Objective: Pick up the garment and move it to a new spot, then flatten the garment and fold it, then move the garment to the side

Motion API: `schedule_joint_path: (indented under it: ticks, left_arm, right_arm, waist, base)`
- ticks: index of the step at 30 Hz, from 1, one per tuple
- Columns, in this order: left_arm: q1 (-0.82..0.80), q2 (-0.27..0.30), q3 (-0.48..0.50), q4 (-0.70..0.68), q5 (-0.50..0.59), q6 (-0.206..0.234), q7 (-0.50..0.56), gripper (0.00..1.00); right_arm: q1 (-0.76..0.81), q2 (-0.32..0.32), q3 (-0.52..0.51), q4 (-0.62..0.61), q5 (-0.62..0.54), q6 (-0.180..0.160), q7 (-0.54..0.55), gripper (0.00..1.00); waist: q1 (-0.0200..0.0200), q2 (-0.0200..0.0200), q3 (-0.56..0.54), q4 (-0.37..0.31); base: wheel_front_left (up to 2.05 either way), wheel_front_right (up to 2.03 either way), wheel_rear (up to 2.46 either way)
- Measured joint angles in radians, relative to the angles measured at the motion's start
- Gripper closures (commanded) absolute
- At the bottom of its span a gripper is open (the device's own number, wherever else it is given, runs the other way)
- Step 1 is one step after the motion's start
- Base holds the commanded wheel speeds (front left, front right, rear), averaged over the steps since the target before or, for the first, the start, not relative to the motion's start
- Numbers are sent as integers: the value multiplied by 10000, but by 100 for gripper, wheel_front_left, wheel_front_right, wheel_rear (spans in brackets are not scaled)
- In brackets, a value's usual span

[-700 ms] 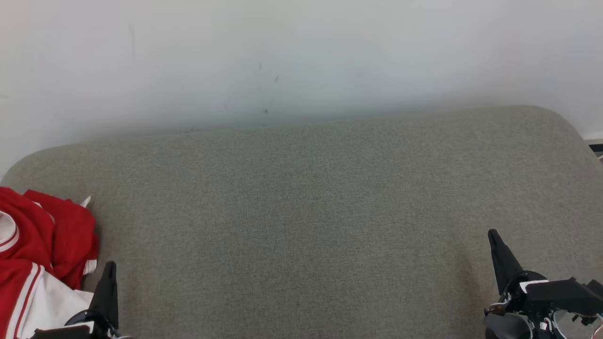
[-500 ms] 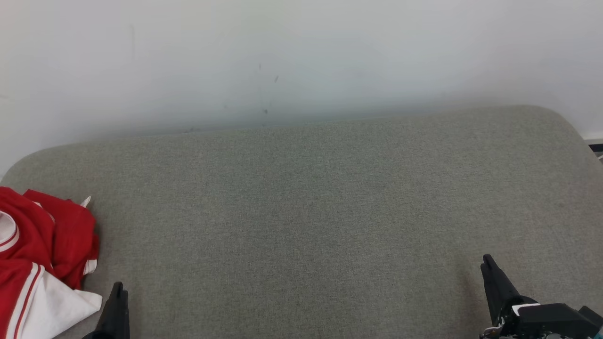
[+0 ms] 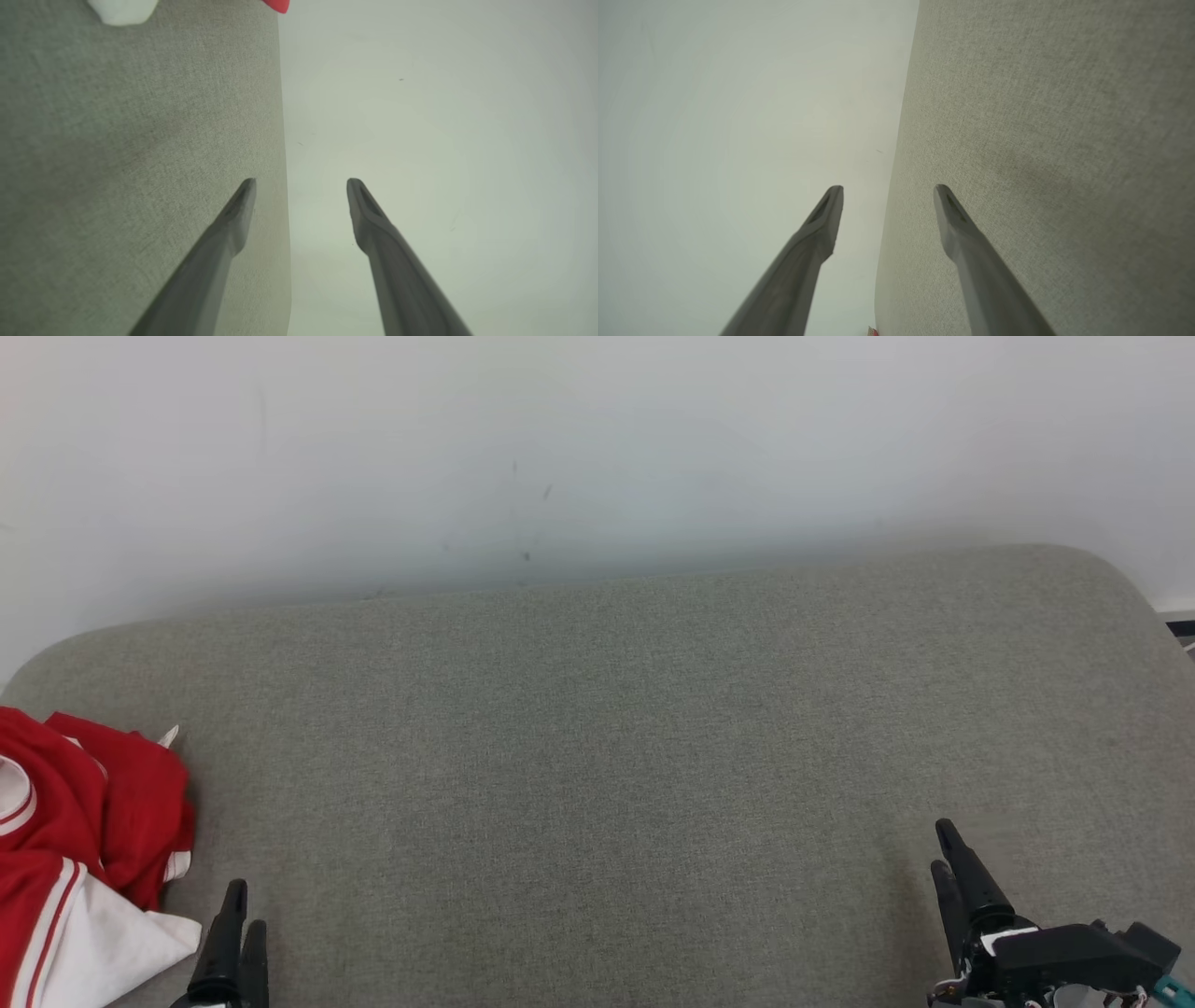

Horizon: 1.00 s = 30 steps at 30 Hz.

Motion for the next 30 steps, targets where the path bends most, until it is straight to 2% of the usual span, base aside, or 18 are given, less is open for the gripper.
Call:
schedule_joint_path:
  ticks: [12,30]
  left_arm:
    - [-38,234,-439,-13,1179,376,-407,0]
    - [-239,775,-1358,-12,3977,1001,-1047,0]
  right_arm:
    - [-235,-215,589,-73,-1626,-441,-416,0]
    - [-638,-614,1697,-10,-4366,-965,-1057,0]
  waist:
    - [0,0,-12,-21]
    - [0,1,-56,-67]
  base:
    - [0,0,0]
    - [0,0,0]
